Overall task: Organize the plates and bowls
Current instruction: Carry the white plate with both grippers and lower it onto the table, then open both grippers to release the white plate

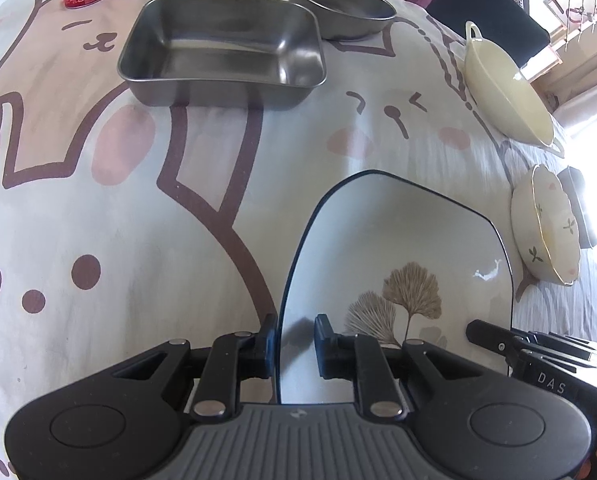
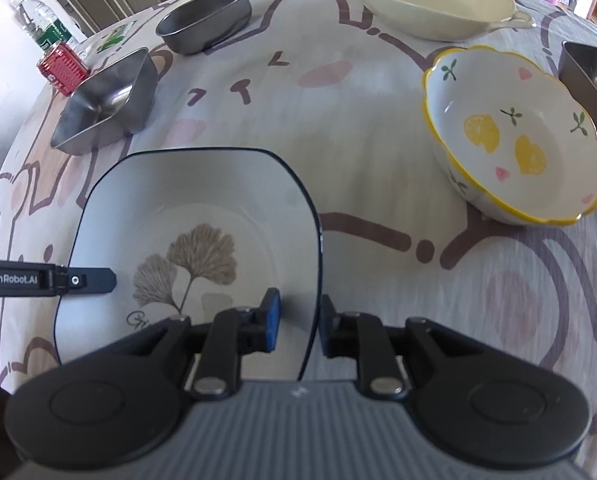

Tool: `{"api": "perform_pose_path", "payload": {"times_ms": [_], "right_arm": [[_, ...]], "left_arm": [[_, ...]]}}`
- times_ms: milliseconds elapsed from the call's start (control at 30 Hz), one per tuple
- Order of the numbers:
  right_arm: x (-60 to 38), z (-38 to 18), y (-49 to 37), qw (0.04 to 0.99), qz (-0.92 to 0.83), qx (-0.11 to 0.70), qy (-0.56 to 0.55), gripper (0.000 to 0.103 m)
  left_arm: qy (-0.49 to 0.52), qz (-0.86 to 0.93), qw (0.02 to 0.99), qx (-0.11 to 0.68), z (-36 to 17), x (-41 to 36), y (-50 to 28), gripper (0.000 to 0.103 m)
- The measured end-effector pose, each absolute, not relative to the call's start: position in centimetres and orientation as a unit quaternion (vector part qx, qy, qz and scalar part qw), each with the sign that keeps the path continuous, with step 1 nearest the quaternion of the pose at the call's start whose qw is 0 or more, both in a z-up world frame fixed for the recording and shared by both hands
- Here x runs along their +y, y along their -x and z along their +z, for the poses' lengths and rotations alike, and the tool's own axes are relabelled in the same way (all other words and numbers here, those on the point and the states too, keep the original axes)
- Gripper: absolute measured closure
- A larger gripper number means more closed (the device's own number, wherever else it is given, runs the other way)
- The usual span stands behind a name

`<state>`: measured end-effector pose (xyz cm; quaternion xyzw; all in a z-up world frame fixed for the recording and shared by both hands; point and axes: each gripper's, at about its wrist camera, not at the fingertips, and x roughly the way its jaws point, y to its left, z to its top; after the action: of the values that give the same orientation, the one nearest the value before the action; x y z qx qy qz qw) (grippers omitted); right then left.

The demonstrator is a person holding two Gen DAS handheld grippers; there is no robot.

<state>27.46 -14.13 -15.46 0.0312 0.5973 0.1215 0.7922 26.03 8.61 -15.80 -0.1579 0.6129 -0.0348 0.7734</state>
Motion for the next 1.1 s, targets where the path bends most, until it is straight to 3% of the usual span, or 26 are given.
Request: {"api": "perform_pose_path", "payload": {"times_ms": [833, 900, 967, 1100], "right_arm": [[-12.7, -15.9, -27.3, 0.786, 0.124, 0.606, -0.011, 0.078], [-12.7, -15.8, -27.1, 0.785, 0.126, 0.606, -0.009, 0.078], [-12.7, -15.7, -27.0, 0.787, 0.127, 0.604, -0.007, 0.078], [-12.7, -15.3, -26.7, 0.791, 0.134, 0.597, -0.012, 0.069]], "left_arm": [[0.074, -0.061, 0.792, 0.603, -15.4, 7.2, -26.1, 0.08], [0.073, -0.061, 0.792, 0.603, -15.3, 7.3, -25.9, 0.077], [0.069, -0.061, 0.793, 0.602, -15.1, 7.2, -25.7, 0.068], [0.063, -0.062, 0.798, 0.597, -14.7, 7.2, -25.2, 0.062]]}}
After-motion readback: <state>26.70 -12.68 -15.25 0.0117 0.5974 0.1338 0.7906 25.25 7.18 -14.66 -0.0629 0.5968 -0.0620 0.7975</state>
